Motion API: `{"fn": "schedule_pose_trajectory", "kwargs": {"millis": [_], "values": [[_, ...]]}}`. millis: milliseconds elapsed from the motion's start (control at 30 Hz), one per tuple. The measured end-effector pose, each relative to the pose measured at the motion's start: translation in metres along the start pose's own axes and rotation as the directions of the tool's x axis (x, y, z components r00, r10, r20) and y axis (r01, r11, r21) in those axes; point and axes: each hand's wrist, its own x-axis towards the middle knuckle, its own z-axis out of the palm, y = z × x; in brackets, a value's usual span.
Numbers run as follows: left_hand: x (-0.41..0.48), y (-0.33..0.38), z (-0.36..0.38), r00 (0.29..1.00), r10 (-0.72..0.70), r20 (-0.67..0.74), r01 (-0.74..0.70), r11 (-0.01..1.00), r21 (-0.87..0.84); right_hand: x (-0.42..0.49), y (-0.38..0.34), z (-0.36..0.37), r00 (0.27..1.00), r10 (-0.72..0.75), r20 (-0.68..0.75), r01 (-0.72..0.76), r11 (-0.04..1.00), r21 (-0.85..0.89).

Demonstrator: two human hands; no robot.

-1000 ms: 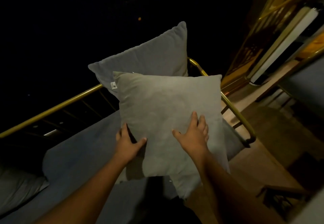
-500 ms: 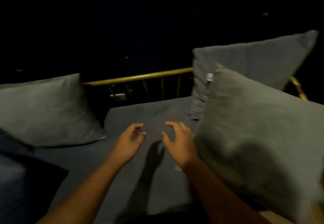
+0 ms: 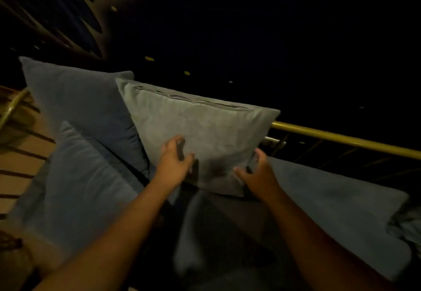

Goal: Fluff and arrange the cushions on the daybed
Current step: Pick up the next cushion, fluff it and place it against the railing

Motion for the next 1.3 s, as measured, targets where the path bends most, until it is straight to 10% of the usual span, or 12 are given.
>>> {"fn": "schedule_pose_trajectory", "kwargs": {"millis": [567,800,1300], "values": [[0.156,-0.094,-0.065,0.956,-0.282,-0.074,0.236,0.897,-0.374,0.095,0.007,0.057,0.984,0.138,-0.110,-0.100,0.950,0.296],[0.116,-0.065,-0.063,0.977,-0.117,-0.177,0.067,0.962,-0.266,0.044,0.000,0.029,0.957,0.094,-0.273,-0.011,0.957,0.290],[-0.035,-0.036,0.095,0.941,-0.256,0.222,0.283,0.954,-0.099,-0.087,0.111,-0.104,0.806,0.391,-0.445,-0.367,0.919,0.144]]}}
